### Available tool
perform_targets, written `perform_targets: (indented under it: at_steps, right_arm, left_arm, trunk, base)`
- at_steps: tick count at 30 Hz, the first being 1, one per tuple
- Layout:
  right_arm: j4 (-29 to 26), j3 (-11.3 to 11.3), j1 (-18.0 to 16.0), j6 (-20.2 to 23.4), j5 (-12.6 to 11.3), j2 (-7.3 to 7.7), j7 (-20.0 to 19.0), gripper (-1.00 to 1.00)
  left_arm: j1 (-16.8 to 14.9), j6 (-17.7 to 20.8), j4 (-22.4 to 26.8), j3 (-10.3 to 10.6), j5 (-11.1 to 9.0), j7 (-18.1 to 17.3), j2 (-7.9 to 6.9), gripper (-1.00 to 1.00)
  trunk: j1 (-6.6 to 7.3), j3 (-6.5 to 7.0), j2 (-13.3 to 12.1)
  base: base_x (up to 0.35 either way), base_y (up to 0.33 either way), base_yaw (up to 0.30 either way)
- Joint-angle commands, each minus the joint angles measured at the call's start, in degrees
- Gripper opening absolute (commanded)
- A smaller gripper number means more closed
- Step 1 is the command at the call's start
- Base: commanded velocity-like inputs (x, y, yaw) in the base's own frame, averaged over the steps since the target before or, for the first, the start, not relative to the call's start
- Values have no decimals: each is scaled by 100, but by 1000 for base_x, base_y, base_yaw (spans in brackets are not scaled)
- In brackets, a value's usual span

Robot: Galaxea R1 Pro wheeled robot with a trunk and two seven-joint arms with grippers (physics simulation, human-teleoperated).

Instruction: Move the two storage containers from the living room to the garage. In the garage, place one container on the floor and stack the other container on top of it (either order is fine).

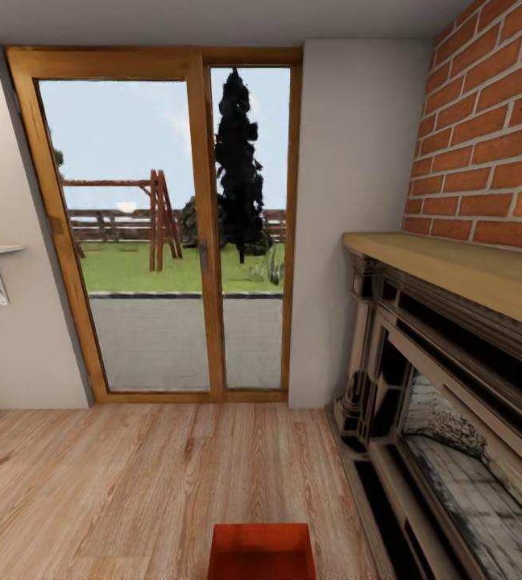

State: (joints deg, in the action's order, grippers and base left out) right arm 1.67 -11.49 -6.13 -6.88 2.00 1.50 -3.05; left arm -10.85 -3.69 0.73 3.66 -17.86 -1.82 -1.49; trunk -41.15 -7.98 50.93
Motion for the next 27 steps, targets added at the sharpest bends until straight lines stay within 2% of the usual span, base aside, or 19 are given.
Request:
perform_targets:
  at_steps: [1, 27]
  right_arm:
    - [18, -11, -7, -36, 20, 2, -11, 100]
    - [18, -20, -11, -63, 29, 23, -135, 100]
  left_arm:
    - [-5, -21, -7, 41, -52, -19, -1, 100]
    - [-5, -27, 6, 56, -27, -20, -9, 100]
  trunk:
    - [-1, -18, 7]
    - [-1, -252, 7]
  base:
    - [0, 0, 0]
    - [0, 0, 0]
